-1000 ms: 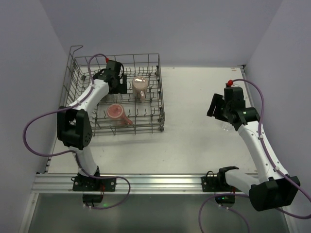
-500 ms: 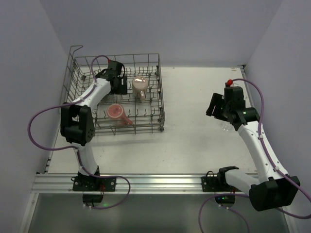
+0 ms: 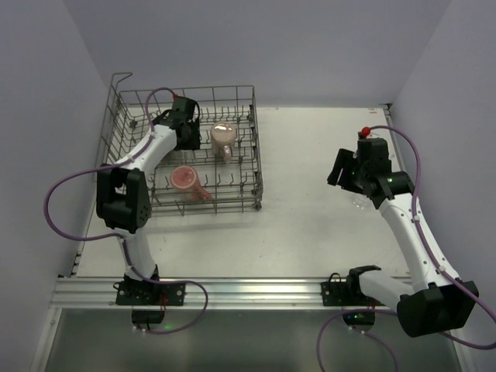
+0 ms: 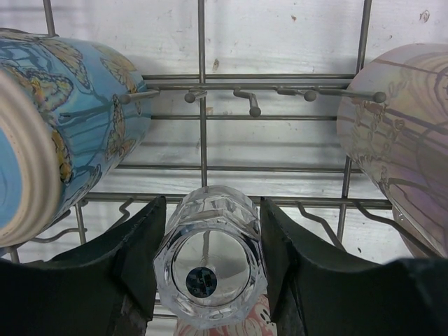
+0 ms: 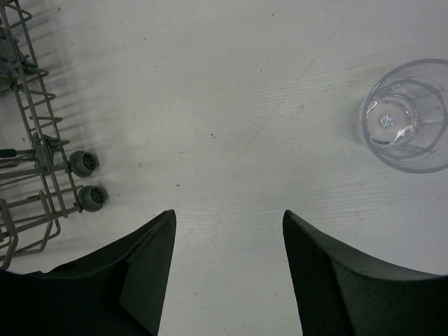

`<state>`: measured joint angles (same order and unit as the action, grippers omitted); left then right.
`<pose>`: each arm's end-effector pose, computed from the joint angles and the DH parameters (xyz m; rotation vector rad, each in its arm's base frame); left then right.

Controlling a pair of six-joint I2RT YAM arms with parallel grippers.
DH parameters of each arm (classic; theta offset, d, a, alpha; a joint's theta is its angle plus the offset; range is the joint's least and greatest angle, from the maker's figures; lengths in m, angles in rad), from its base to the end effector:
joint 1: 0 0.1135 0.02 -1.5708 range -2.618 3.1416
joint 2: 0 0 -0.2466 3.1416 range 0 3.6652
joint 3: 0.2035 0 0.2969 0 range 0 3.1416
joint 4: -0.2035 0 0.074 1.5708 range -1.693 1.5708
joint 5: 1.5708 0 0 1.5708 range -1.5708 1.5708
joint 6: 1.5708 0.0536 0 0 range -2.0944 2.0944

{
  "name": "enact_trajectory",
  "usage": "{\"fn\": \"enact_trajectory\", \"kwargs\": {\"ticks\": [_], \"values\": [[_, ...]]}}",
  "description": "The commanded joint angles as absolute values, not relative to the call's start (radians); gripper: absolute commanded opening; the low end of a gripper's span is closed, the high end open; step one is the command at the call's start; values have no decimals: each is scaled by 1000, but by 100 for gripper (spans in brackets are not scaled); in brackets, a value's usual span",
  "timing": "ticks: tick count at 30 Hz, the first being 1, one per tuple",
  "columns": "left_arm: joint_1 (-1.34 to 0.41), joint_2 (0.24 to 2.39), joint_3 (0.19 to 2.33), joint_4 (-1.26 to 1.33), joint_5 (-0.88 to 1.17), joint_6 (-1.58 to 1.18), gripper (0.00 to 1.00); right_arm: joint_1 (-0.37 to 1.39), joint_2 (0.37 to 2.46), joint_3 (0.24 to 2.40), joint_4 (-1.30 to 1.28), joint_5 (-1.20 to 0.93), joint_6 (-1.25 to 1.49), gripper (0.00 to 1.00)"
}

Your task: Unload the cups from the dish rack

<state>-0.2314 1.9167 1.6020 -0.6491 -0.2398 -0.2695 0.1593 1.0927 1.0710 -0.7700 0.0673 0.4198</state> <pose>0.4610 -0.0955 0.2090 -0.1417 2.4932 0.0976 0.2850 0.0421 0.2954 0.3402 2.3448 0.2013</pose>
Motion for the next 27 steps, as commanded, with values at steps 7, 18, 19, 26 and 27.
{"fn": "enact_trajectory", "kwargs": {"ticks": [7, 18, 19, 26, 27], "values": [[-222, 1688, 1718, -703, -253, -262, 0, 167, 1101, 1112, -758, -21, 440, 65], [-222, 1327, 1441, -375, 265, -328, 0, 167, 1118, 1118, -620, -452, 578, 65], [-222, 1304, 1407, -298, 299, -350, 0, 169, 1121, 1117, -588, -522, 592, 65], [-222, 1139, 1082, 182, 694, -517, 0, 179, 1141, 1019, -254, -903, 892, 64], [-222, 1125, 1040, 249, 721, -543, 0, 186, 1143, 981, -195, -931, 943, 64]]}}
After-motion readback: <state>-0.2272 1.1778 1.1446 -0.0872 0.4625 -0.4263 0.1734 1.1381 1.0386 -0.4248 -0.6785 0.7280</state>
